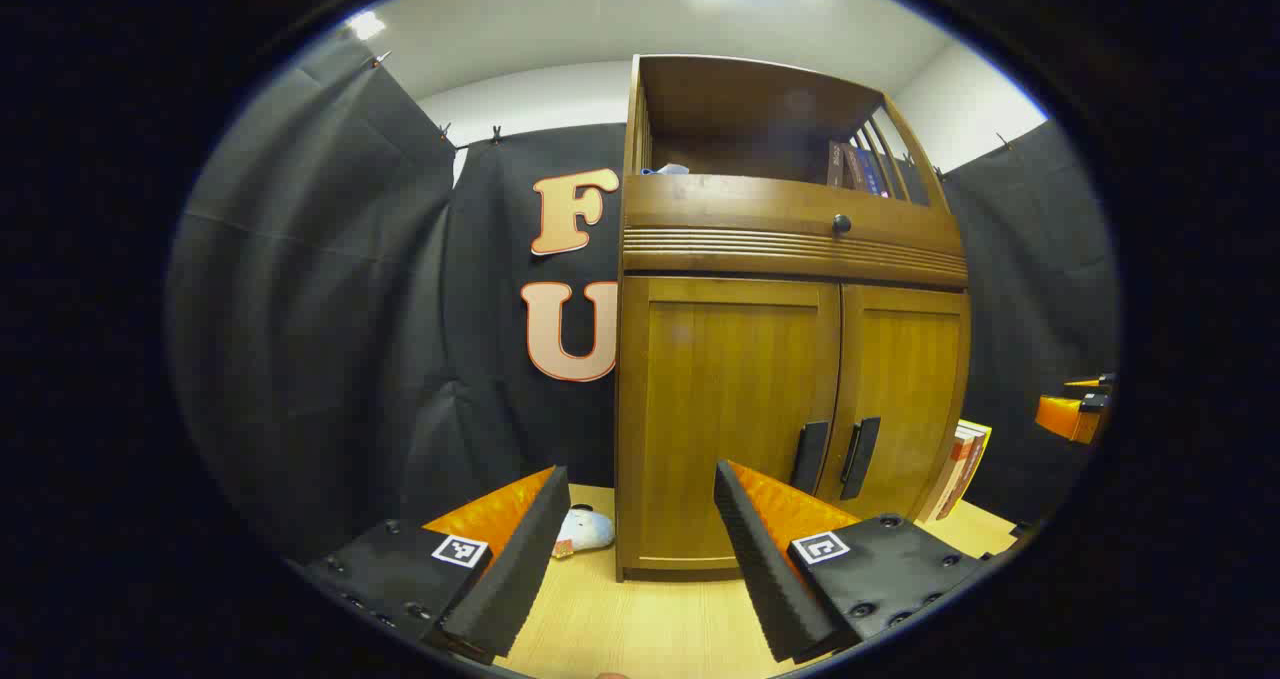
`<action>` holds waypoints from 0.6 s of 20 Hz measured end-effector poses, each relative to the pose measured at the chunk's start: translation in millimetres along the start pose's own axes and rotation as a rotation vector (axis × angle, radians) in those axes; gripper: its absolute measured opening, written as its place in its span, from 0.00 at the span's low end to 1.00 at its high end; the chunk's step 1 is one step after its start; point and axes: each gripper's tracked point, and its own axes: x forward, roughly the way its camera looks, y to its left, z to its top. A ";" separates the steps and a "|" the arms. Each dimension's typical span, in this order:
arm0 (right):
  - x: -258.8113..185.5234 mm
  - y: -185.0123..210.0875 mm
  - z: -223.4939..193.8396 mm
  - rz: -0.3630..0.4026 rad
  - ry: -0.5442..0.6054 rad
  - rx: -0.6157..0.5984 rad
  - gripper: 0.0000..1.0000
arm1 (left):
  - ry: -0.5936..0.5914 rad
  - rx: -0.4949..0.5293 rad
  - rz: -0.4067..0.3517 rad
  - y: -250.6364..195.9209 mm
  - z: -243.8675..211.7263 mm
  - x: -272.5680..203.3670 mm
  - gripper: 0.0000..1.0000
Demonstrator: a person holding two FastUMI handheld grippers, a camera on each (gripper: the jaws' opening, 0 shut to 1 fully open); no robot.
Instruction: Open the right door of the double-door shoe cabinet with the right hand, and open the left door with the left hand.
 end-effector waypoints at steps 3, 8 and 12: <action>-1.6 -6.9 1.8 -0.011 -0.006 0.001 0.98 | -0.010 -0.075 -0.040 -5.0 7.5 -5.1 0.94; -3.1 -13.2 -0.2 -0.025 -0.005 -0.011 0.98 | -0.010 -0.003 -0.010 2.3 11.0 -5.7 0.94; -4.2 -12.7 -1.6 -0.022 0.000 -0.005 0.92 | -0.004 0.015 0.010 4.6 9.5 -6.2 0.94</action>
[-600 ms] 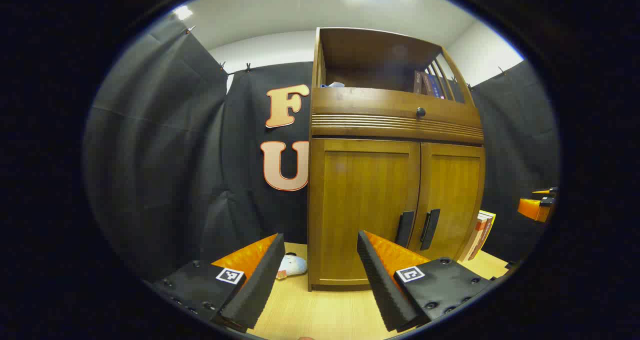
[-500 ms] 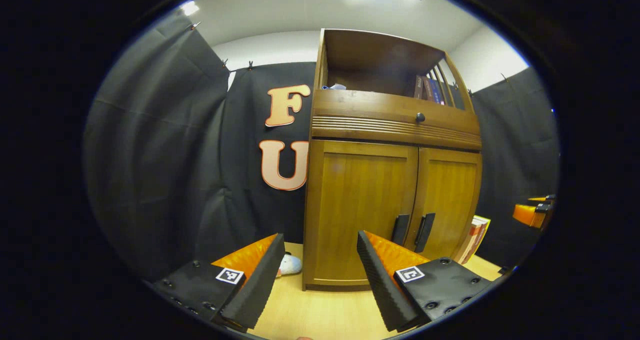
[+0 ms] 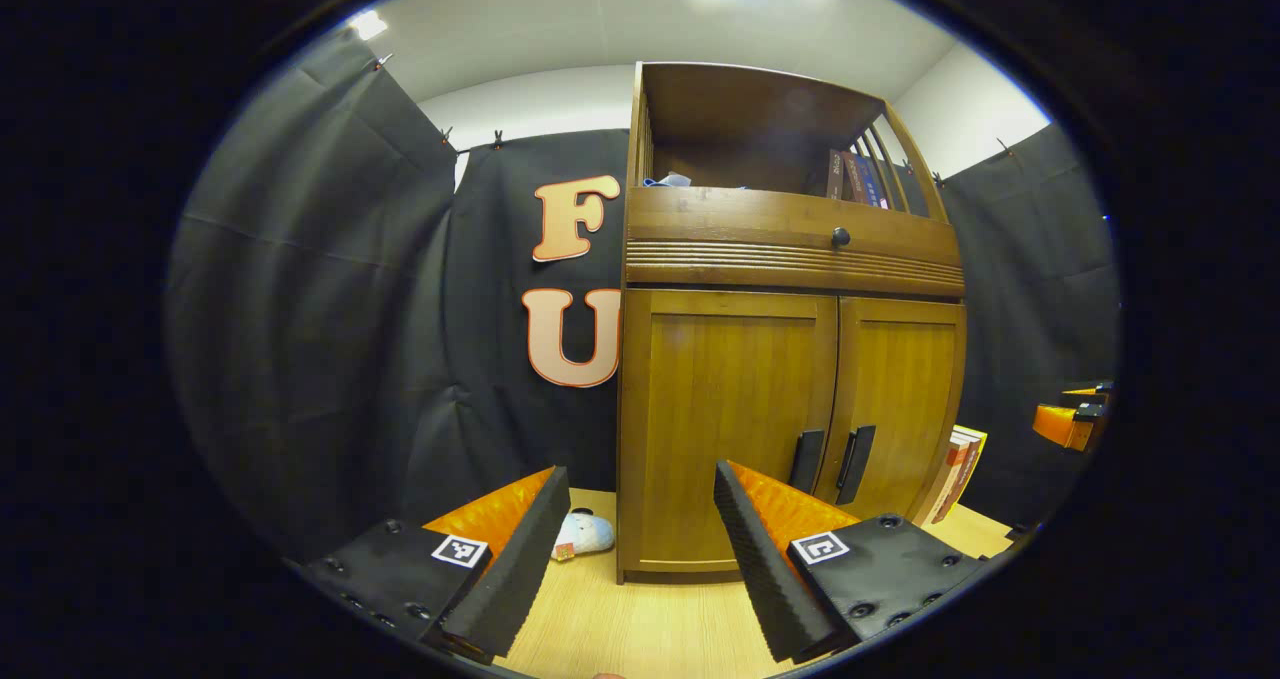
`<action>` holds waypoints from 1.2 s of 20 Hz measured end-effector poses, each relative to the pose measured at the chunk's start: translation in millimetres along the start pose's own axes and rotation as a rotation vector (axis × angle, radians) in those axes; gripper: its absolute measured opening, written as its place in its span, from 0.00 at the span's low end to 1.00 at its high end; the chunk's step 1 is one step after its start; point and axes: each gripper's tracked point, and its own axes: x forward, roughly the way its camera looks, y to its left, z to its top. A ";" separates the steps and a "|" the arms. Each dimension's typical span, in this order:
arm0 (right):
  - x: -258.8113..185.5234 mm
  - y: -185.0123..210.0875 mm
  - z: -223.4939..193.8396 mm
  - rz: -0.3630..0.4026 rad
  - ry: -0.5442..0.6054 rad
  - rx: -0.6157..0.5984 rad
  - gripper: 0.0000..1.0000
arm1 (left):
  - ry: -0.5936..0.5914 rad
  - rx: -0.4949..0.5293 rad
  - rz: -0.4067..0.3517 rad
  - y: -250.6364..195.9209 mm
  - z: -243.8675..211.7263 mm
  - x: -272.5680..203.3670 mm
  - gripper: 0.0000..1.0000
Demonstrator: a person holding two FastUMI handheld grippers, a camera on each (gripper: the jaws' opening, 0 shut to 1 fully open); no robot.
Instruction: Open the right door of the double-door shoe cabinet with the right hand, and open the left door with the left hand.
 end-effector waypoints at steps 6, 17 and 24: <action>7.2 19.5 -12.5 0.032 0.019 -0.005 0.92 | 0.042 -0.014 -0.004 1.1 -12.2 0.8 0.94; 56.2 82.1 -50.4 0.124 0.079 -0.024 0.92 | 0.083 -0.012 -0.006 6.3 -30.0 -6.1 0.94; 118.1 122.5 -85.1 0.170 0.141 0.000 0.92 | 0.091 -0.008 -0.006 9.7 -33.9 -9.2 0.94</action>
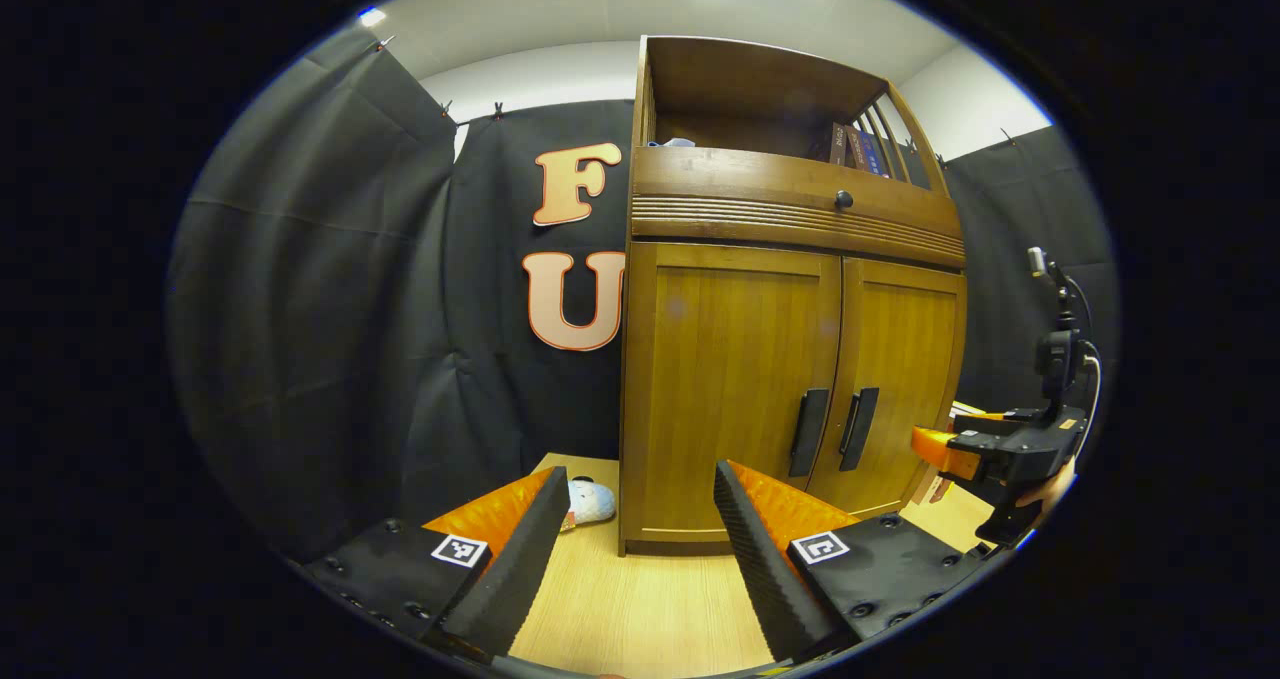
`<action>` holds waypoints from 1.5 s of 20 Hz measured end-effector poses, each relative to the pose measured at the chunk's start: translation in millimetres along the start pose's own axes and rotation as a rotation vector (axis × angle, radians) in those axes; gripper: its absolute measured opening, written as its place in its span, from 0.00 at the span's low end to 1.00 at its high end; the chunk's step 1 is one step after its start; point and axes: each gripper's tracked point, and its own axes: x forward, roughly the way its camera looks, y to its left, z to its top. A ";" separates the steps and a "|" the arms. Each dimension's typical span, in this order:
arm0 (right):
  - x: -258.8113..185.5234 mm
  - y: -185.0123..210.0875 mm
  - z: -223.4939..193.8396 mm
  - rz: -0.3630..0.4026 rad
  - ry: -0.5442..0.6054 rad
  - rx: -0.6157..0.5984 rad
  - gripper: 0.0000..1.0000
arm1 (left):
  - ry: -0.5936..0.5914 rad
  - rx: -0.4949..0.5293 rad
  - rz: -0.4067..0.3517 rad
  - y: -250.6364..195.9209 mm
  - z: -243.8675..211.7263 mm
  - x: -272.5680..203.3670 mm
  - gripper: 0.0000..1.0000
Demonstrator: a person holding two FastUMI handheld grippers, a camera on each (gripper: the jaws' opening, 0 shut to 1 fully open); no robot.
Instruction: Open the right door of the double-door shoe cabinet with the right hand, and open the left door with the left hand.
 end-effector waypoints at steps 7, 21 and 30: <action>67.1 15.3 -13.0 -0.003 0.045 0.029 0.87 | 0.007 0.006 0.033 12.2 -2.6 -5.6 0.95; 111.5 25.8 -28.5 -0.003 0.091 0.102 0.36 | 0.041 -0.010 0.134 23.8 -5.8 -11.0 0.95; 74.1 19.8 -33.4 -0.008 0.064 0.106 0.30 | 0.049 -0.041 0.154 24.7 -7.2 -13.8 0.94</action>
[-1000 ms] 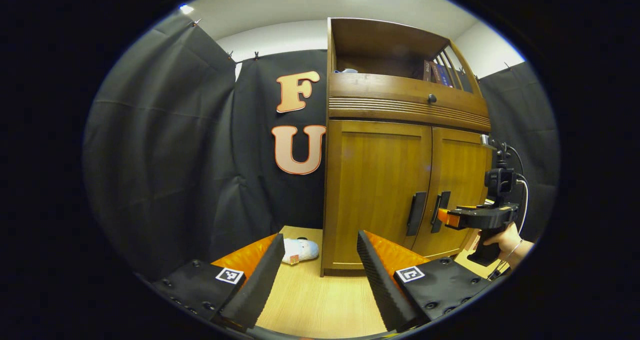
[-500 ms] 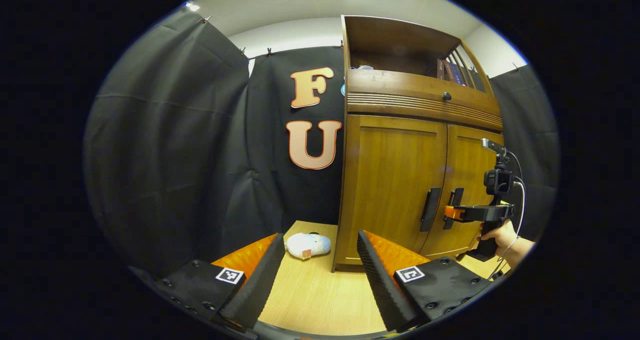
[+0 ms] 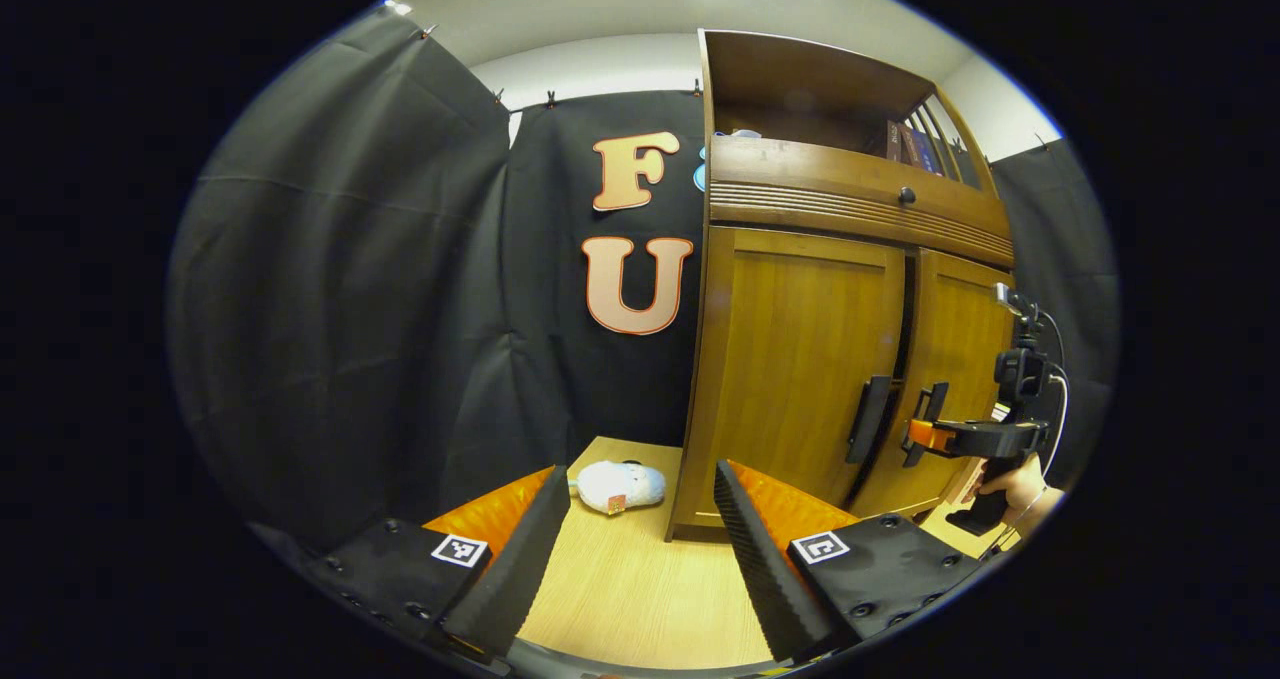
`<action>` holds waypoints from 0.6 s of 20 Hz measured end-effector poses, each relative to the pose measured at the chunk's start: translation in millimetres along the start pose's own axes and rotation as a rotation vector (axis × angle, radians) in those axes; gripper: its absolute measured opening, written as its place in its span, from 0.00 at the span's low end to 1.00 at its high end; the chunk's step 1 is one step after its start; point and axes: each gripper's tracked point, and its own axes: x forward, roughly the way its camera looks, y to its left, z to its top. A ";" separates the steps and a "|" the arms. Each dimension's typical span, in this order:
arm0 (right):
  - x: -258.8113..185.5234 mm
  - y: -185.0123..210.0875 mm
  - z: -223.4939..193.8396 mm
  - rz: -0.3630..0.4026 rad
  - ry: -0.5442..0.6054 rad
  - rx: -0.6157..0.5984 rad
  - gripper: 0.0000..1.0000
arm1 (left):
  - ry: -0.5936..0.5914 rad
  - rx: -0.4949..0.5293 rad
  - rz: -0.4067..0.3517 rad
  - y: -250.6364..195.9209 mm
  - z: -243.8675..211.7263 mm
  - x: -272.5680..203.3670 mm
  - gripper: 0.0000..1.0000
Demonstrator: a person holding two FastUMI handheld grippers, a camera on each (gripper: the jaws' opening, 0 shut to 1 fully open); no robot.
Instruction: Open the right door of the double-door shoe cabinet with the right hand, and open the left door with the left hand.
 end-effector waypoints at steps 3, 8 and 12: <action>-21.5 -6.0 -2.7 -0.004 -0.011 0.015 0.28 | 0.002 0.005 0.008 1.0 -0.6 -0.3 0.94; -55.2 -22.1 -2.7 -0.006 -0.013 0.023 0.28 | 0.006 0.009 0.007 0.6 -1.4 -0.5 0.94; -85.8 -40.3 -7.7 -0.023 0.001 0.034 0.28 | 0.012 0.013 -0.012 -2.3 -2.6 0.9 0.94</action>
